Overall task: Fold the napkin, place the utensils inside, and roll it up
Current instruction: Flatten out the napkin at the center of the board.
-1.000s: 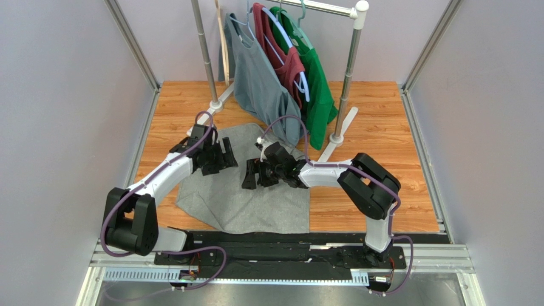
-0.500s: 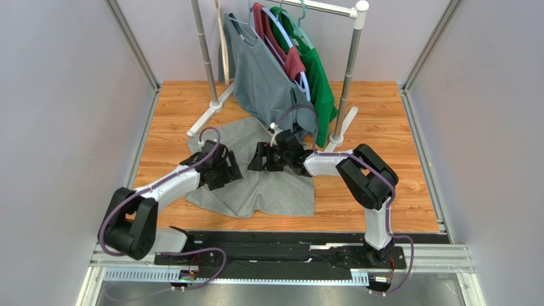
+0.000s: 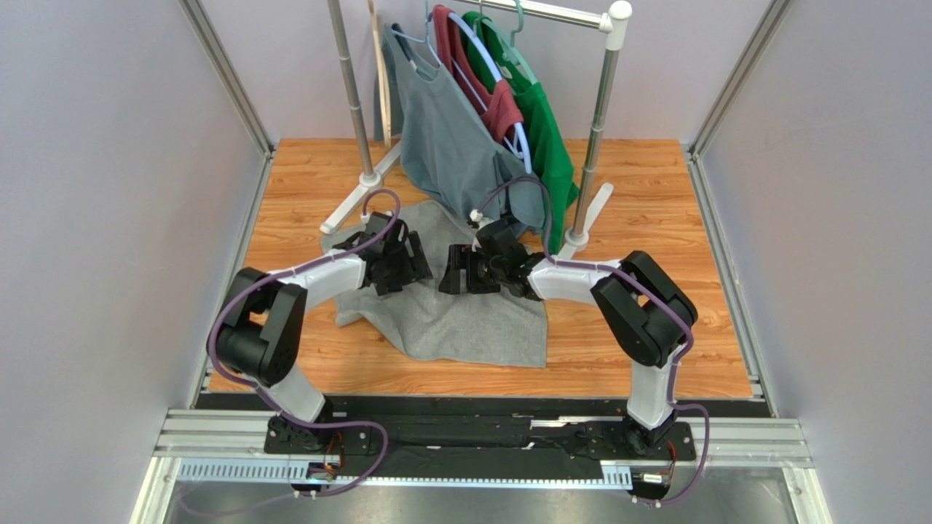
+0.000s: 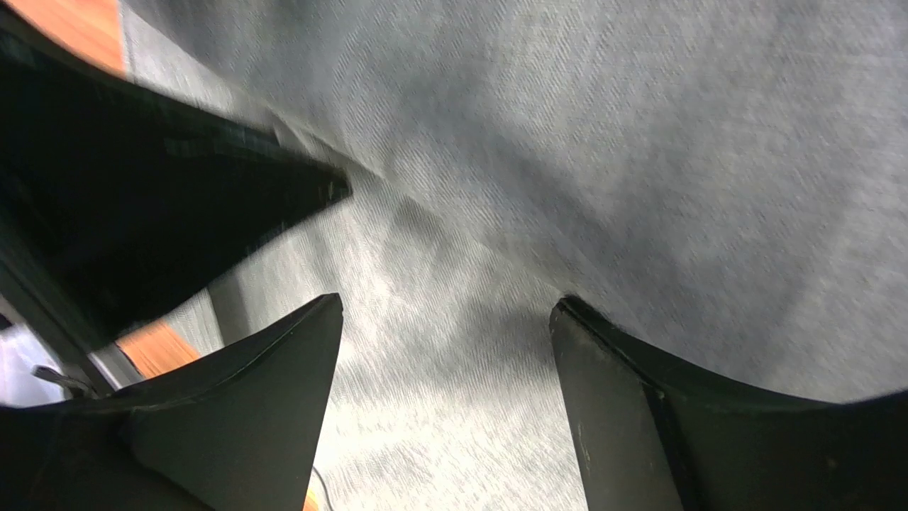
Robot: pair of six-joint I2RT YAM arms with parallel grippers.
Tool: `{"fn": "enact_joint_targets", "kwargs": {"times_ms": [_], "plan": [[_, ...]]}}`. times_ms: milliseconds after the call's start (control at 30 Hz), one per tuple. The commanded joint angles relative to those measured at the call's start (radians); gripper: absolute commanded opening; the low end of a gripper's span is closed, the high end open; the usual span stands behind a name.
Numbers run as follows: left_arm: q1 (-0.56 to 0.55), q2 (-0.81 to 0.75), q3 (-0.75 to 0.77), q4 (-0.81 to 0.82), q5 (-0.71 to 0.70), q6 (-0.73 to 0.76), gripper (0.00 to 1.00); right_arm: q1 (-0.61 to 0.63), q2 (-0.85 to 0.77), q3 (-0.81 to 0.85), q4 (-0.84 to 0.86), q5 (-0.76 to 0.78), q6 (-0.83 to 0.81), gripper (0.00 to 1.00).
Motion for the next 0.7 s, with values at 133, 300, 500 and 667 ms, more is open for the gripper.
{"fn": "enact_joint_targets", "kwargs": {"times_ms": [133,300,500,667], "plan": [[-0.011,0.056,0.089,0.01,0.009,0.1,0.86,0.002,-0.189,-0.045,-0.092,0.006,-0.079,0.77],[-0.055,-0.078,0.109,-0.09,-0.054,0.155,0.86,0.027,-0.278,-0.078,-0.105,-0.021,-0.085,0.77],[-0.059,-0.359,0.002,-0.197,-0.085,0.079,0.86,0.059,-0.255,-0.117,-0.036,-0.076,-0.034,0.76],[-0.06,-0.499,-0.088,-0.272,-0.14,0.04,0.86,0.059,-0.213,-0.139,-0.033,-0.115,-0.013,0.75]]}}
